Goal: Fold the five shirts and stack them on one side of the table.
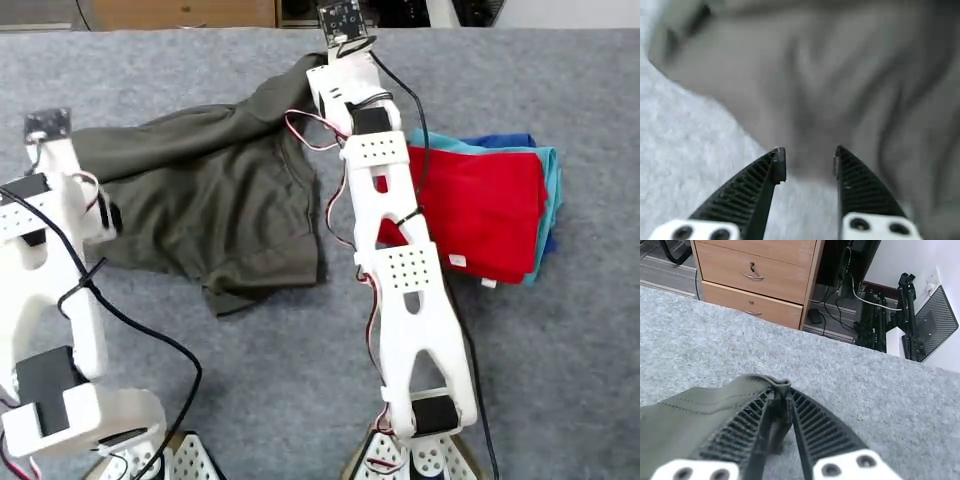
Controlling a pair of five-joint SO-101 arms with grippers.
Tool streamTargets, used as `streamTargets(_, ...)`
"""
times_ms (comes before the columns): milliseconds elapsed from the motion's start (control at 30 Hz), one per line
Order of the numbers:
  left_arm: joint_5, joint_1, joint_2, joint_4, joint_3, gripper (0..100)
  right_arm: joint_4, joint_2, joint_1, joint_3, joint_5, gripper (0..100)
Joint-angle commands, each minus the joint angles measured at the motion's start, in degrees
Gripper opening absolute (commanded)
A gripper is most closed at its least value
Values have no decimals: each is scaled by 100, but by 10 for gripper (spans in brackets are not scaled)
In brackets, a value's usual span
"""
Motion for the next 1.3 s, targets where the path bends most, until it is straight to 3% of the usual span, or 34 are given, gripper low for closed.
streamTargets(0, 615, 264, 110, -703, -62, 181, 0, -92, 48, -330, -44, 2)
streamTargets(200, 897, 1046, 884, -1275, -369, 165, -26, -92, 48, -321, -44, 2)
streamTargets(467, 1820, 1222, 3037, -510, -3349, 116, -26, -92, 40, -312, -44, 2)
streamTargets(633, 1925, 1222, 4664, 862, -5899, 12, -26, -84, 48, -312, -44, 2)
streamTargets(833, 1899, 1073, 5771, 3613, -9037, 19, -26, -84, 48, -312, -44, 2)
streamTargets(900, 1829, 1020, 6009, 4149, -9881, 19, -35, -84, 48, -312, -44, 2)
streamTargets(1100, 1451, 879, 5675, 4132, -10330, 19, -35, -84, 31, -312, -44, 2)
streamTargets(1267, 1064, 888, 4576, 4132, -8475, 19, -35, -84, 22, -312, -44, 2)
